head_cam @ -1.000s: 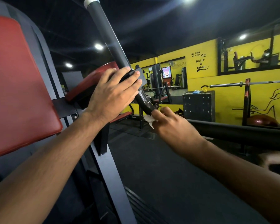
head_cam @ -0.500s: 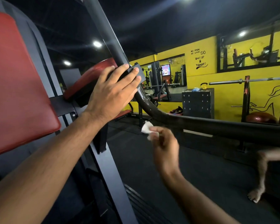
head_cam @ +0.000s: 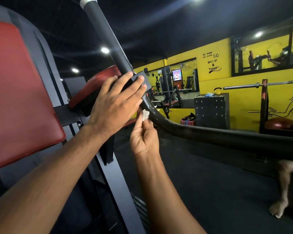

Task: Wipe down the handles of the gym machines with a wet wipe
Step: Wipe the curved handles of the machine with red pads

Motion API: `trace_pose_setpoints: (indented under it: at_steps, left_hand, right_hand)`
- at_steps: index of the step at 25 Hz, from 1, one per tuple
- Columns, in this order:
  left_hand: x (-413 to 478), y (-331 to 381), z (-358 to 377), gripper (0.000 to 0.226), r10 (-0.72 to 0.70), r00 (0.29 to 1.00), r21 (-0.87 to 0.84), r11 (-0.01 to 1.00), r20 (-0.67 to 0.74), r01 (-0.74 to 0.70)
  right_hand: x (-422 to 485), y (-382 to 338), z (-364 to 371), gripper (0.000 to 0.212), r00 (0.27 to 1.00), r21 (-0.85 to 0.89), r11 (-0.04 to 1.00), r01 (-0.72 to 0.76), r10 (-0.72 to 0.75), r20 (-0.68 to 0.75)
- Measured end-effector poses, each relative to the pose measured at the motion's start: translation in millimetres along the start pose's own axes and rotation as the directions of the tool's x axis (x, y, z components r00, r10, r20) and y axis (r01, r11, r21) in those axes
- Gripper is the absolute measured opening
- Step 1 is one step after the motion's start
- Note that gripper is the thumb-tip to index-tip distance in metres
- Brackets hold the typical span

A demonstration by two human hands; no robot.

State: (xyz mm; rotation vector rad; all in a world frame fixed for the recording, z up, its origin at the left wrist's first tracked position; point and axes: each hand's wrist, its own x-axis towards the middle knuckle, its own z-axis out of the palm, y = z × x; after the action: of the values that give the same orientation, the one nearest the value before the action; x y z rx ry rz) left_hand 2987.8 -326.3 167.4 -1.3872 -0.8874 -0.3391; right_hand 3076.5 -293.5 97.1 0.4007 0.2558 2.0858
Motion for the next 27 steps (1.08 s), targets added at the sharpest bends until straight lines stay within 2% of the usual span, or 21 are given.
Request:
trace_pose_setpoints:
  at_steps: [2, 3, 4, 5, 6, 7, 8, 9, 10, 11, 12, 13, 14, 16, 20, 24, 27]
  left_hand:
    - [-0.8, -3.4, -0.9, 0.035, 0.014, 1.000, 0.003, 1.000, 0.006, -0.014]
    - [-1.0, -4.7, -1.2, 0.035, 0.017, 1.000, 0.001, 1.000, 0.006, -0.017]
    - [-1.5, -5.9, -0.9, 0.035, 0.017, 1.000, -0.001, 1.000, 0.001, -0.017]
    - [-2.3, -6.3, -0.3, 0.035, 0.014, 1.000, 0.000, 1.000, -0.004, -0.014]
    - [-2.5, -6.5, 0.8, 0.035, 0.012, 1.000, 0.002, 1.000, -0.008, -0.012]
    - [-2.7, -6.0, 2.2, 0.035, 0.010, 1.000, 0.003, 1.000, -0.013, -0.010]
    - [-2.3, -5.0, 3.8, 0.035, 0.006, 1.000, 0.003, 1.000, -0.024, -0.006]
    - [-2.2, -3.5, 5.1, 0.034, -0.002, 0.999, 0.006, 1.000, -0.037, 0.002]
    - [-2.3, -1.3, 6.0, 0.033, -0.010, 0.999, 0.009, 1.000, -0.046, 0.011]
    - [-2.9, 0.8, 6.2, 0.033, -0.018, 0.999, 0.011, 1.000, -0.048, 0.018]
    - [-3.9, 2.7, 6.0, 0.034, -0.021, 0.999, 0.012, 1.000, -0.044, 0.022]
    - [-5.3, 3.7, 5.6, 0.034, -0.021, 0.999, 0.013, 1.000, -0.040, 0.022]
    - [-6.6, 3.7, 5.6, 0.035, -0.019, 0.999, 0.016, 1.000, -0.036, 0.020]
    - [-8.5, 3.2, 6.1, 0.038, -0.014, 1.000, 0.019, 1.000, -0.026, 0.015]
    - [-6.5, 2.1, 8.8, 0.038, -0.021, 0.999, 0.034, 0.999, -0.035, 0.022]
    - [-8.3, 5.9, 9.6, 0.039, -0.012, 0.999, 0.006, 1.000, -0.036, 0.012]
    - [-7.8, 5.8, 10.2, 0.039, -0.009, 1.000, 0.009, 1.000, -0.017, 0.010]
  right_hand:
    - [-12.5, 0.5, -1.1, 0.029, 1.000, 0.066, 0.998, -0.011, 0.012, -0.014]
    - [-21.9, 2.3, -2.7, 0.028, 0.997, -0.002, 0.999, 0.042, -0.043, -0.059]
    - [-32.1, 4.4, -5.0, 0.024, 0.986, -0.142, 0.981, 0.129, -0.143, -0.091]
    - [-42.7, 4.8, -7.3, 0.019, 0.958, -0.332, 0.913, 0.236, -0.277, -0.081]
    - [-51.4, 2.6, -7.8, 0.014, 0.908, -0.523, 0.774, 0.357, -0.420, -0.001]
    - [-58.3, -3.7, -4.8, 0.012, 0.827, -0.691, 0.534, 0.488, -0.537, 0.169]
    - [-60.9, -13.4, 2.1, 0.013, 0.708, -0.797, 0.156, 0.584, -0.578, 0.406]
    - [-58.3, -24.1, 11.4, 0.018, 0.602, -0.770, -0.283, 0.573, -0.493, 0.629]
    - [-51.1, -33.4, 22.5, 0.026, 0.568, -0.610, -0.645, 0.459, -0.315, 0.760]
    - [-42.5, -40.2, 33.8, 0.034, 0.615, -0.417, -0.855, 0.309, -0.155, 0.773]
    - [-38.8, -43.1, 44.4, 0.038, 0.703, -0.276, -0.943, 0.187, -0.068, 0.708]
    - [-37.5, -43.8, 48.8, 0.038, 0.776, -0.170, -0.981, 0.095, -0.034, 0.630]
    - [-39.9, -44.5, 49.0, 0.036, 0.816, -0.074, -0.997, 0.033, -0.016, 0.578]
    - [-46.4, -49.6, 46.7, 0.031, 0.857, 0.041, -0.999, -0.006, 0.016, 0.516]
    - [-50.0, -50.5, 59.1, 0.028, 0.844, 0.049, -0.998, 0.042, 0.062, 0.533]
    - [-63.6, -53.8, 66.0, 0.023, 0.882, 0.181, -0.980, -0.080, 0.015, 0.470]
    - [-52.3, -43.6, 72.0, 0.017, 0.878, 0.097, -0.995, -0.022, 0.027, 0.479]
